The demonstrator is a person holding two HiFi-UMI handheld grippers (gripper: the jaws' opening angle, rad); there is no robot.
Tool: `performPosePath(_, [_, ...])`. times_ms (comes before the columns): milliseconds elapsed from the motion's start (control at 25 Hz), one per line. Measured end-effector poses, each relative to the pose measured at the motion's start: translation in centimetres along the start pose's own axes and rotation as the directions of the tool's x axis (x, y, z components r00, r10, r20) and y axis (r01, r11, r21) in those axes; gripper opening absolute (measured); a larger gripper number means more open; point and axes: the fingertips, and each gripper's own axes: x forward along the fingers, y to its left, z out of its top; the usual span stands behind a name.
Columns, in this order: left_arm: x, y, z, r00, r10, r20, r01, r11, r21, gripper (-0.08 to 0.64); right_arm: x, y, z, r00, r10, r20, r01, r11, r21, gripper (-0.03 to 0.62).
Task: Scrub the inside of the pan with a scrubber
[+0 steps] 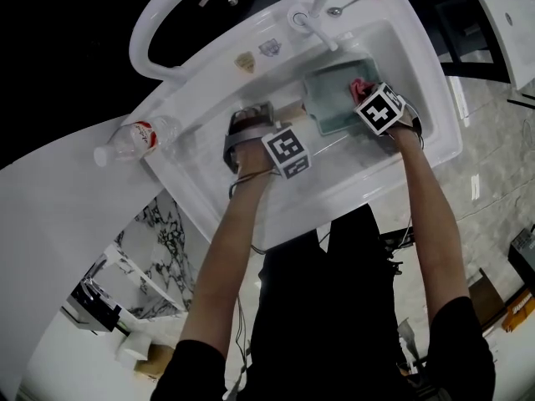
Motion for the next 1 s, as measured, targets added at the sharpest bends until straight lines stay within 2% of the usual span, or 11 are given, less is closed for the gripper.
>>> performPosePath(160, [0.0,0.1,0.3,0.999,-0.002,0.038,0.003,1.000,-0.023,0.079,-1.3,-1.2,-0.1,0.993,-0.117,-0.009,0.116,0.992,-0.056,0.044])
performPosePath(240, [-0.3,0.0,0.5,0.996,-0.005,0.084,0.010,0.999,-0.049,0.127,-2.8,-0.9,0.6,0.990,-0.137,0.017,0.138,0.988,-0.063,0.044])
performPosePath(400, [-1.4,-0.7,0.7,0.984,-0.024,0.177,0.041,0.995,-0.090,0.168,-6.6,0.6,2.4,0.988,-0.118,0.100,0.124,0.991,-0.051,0.044])
performPosePath(600, [-4.0,-0.7,0.1,0.974,-0.015,0.226,0.048,0.989,-0.141,0.206,-10.7,2.5,3.8,0.977,-0.129,0.172,0.148,0.983,-0.106,0.044])
performPosePath(760, [-5.6,-0.5,-0.4,0.957,0.022,0.290,0.040,0.978,-0.206,0.219,-12.5,4.0,4.2,0.968,-0.128,0.215,0.156,0.981,-0.119,0.044])
performPosePath(1000, [-9.6,-0.5,-0.5,0.939,0.099,0.331,0.003,0.955,-0.296,0.218,-14.9,6.7,4.0,0.953,-0.108,0.282,0.147,0.982,-0.120,0.044])
